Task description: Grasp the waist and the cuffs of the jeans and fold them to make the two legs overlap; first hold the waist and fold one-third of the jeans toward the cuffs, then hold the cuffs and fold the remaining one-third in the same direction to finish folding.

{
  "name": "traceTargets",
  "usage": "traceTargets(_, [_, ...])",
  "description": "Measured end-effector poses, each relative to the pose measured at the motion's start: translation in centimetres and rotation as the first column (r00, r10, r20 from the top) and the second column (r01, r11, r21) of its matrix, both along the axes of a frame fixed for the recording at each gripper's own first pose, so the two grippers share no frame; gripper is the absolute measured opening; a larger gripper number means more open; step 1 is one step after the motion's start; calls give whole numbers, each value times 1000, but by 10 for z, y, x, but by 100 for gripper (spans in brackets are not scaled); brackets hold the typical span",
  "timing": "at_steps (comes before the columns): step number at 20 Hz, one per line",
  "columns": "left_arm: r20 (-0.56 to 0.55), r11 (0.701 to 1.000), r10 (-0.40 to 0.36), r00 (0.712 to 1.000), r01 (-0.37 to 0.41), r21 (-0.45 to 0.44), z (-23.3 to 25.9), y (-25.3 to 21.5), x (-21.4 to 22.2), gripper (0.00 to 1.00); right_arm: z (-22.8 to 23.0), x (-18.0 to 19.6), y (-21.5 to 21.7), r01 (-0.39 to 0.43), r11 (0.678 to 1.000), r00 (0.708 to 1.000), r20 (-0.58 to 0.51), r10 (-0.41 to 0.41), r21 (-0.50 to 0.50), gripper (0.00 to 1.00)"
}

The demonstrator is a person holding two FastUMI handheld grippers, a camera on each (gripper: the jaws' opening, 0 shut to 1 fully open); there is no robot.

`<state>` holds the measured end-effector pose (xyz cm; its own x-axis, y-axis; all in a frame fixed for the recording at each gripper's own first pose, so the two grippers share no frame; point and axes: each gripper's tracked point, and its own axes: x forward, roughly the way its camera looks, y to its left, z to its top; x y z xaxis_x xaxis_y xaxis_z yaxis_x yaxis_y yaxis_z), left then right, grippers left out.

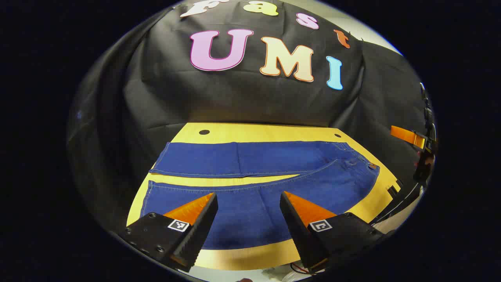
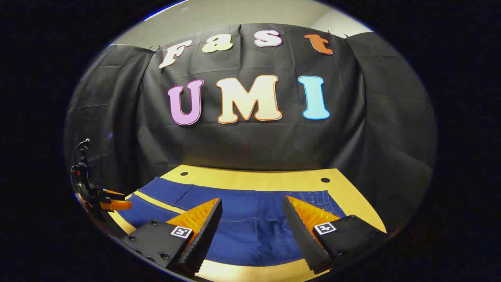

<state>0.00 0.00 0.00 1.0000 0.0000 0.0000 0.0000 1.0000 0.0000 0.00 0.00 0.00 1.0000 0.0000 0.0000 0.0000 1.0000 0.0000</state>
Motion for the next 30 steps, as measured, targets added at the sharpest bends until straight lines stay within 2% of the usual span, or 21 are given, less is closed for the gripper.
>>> traceTargets(5, [-17,999,-35,999,36,27,-3,7,3,95,-2,-4,0,32,999,999,-9,-32,3,97])
traceTargets(6, [-20,999,-41,999,42,29,-3,8,4,95,-3,-4,1,37,999,999,-12,-37,-5,92])
traceTargets(7, [-24,998,-48,999,49,32,-3,10,5,95,-5,-6,2,41,999,999,-14,-41,-12,97])
traceTargets(11, [-57,993,-87,995,91,74,-10,16,4,95,-14,-8,9,50,999,998,-41,-51,-13,97])
traceTargets(14, [-125,980,-151,981,165,111,-22,13,1,95,-18,-9,14,56,998,997,-49,-56,-9,97])
traceTargets(15, [-153,971,-174,973,196,138,-30,12,-2,95,-19,-9,16,58,998,997,-48,-58,-10,92])
traceTargets(16, [-180,959,-199,963,229,166,-35,12,-4,95,-20,-9,17,63,998,997,-47,-63,-10,97])
traceTargets(18, [-260,927,-241,935,301,222,-49,13,-9,95,-22,-9,19,65,998,997,-46,-65,1,97])
traceTargets(20, [-339,882,-258,905,364,300,-62,20,-11,95,-27,-7,19,71,997,996,-46,-71,-5,97])
traceTargets(22, [-429,818,-273,861,442,368,-79,24,-16,95,-35,-8,13,89,996,994,-62,-91,-25,97])
traceTargets(24, [-519,745,-288,805,529,406,-98,32,-24,95,-38,-12,11,99,994,992,-72,-101,-40,97])
traceTargets(26, [-586,676,-277,761,588,445,-112,42,-24,94,-44,-17,7,117,991,988,-89,-122,-66,97])
traceTargets(30, [-668,596,-216,712,638,488,-127,62,-17,95,-52,-28,-1,146,984,980,-122,-158,-103,97])
